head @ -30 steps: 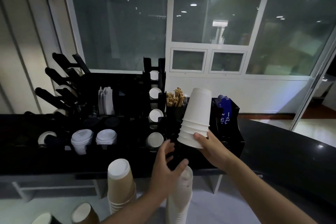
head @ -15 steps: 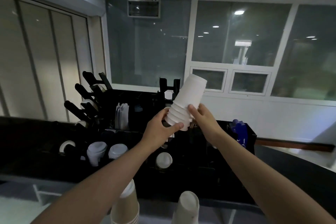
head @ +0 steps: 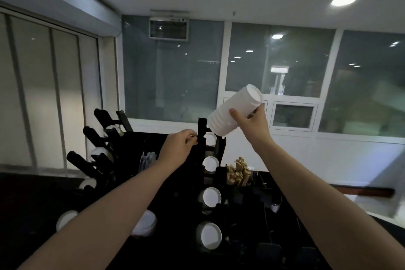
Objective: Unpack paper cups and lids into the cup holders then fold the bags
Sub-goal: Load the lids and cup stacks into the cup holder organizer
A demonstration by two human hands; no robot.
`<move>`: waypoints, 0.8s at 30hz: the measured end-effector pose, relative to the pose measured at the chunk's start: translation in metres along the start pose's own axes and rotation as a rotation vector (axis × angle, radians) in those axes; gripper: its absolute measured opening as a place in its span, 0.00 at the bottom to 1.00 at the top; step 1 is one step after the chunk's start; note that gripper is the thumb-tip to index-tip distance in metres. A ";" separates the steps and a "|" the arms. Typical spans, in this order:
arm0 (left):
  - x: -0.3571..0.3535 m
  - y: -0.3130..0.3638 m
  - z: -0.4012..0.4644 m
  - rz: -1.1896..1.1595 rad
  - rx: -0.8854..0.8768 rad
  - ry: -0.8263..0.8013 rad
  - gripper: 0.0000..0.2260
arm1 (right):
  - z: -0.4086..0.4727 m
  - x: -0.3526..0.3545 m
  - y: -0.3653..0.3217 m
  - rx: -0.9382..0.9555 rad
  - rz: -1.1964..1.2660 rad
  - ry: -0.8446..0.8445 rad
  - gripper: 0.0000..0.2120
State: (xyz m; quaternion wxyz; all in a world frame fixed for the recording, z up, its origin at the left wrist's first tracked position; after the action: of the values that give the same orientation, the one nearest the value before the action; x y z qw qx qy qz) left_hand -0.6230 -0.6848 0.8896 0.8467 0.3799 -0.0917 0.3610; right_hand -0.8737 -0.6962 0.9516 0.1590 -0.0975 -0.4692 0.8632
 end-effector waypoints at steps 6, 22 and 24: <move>-0.034 -0.006 0.017 0.274 -0.312 -0.134 0.21 | 0.005 -0.041 0.020 0.073 -0.227 -0.015 0.38; -0.069 -0.024 0.013 0.466 -0.432 -0.249 0.28 | 0.013 -0.090 0.060 0.286 -0.674 -0.117 0.30; -0.069 -0.025 0.013 0.455 -0.418 -0.261 0.28 | 0.009 -0.090 0.063 0.401 -0.767 -0.134 0.14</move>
State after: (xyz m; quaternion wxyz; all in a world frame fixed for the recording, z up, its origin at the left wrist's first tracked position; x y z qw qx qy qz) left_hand -0.6545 -0.7428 0.8543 0.7850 0.2107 -0.3539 0.4626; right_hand -0.8040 -0.7686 0.9058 0.4529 0.1727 -0.3041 0.8201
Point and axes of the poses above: each hand's wrist, its own z-axis towards the middle knuckle, its own x-axis out of the back of the hand, y = z × x, the point moved 7 cm from there along z, towards the middle knuckle, and after that the axes turned 8 degrees about y, right-handed, at the moved point
